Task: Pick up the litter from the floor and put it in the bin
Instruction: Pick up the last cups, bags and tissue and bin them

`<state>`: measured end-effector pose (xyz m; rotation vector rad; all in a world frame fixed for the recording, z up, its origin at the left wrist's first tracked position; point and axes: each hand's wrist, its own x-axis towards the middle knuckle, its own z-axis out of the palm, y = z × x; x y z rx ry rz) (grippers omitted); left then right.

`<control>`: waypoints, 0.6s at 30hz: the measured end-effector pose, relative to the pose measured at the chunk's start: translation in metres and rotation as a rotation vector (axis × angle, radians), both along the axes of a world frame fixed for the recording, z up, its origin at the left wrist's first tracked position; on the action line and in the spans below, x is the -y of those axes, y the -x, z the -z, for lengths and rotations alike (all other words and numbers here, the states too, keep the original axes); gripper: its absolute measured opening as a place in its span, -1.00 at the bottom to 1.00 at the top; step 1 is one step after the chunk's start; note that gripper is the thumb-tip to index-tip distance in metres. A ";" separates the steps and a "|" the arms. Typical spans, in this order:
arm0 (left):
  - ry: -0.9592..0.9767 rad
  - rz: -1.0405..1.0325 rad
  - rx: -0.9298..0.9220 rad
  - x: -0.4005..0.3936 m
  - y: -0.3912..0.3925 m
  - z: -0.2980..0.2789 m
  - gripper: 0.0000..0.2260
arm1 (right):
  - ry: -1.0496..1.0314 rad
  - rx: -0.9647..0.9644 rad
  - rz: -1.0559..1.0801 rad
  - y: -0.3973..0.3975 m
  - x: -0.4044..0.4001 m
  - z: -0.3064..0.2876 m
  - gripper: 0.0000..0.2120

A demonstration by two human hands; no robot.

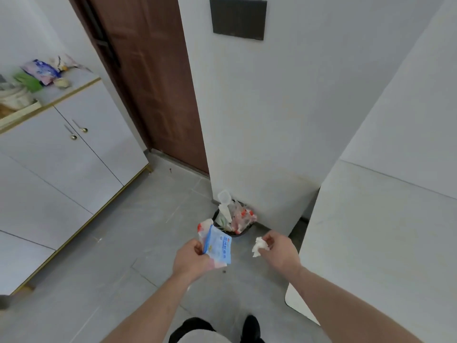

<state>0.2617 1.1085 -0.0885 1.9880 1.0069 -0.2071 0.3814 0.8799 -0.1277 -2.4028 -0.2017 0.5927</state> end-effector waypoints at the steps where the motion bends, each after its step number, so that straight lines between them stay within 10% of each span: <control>1: 0.016 -0.008 0.020 -0.007 -0.011 0.002 -0.77 | 0.004 0.000 0.007 -0.012 -0.006 -0.002 -0.87; 18: -0.005 0.343 -0.253 -0.171 -0.213 0.111 -0.82 | 0.095 -0.180 0.282 -0.146 -0.134 0.074 -0.89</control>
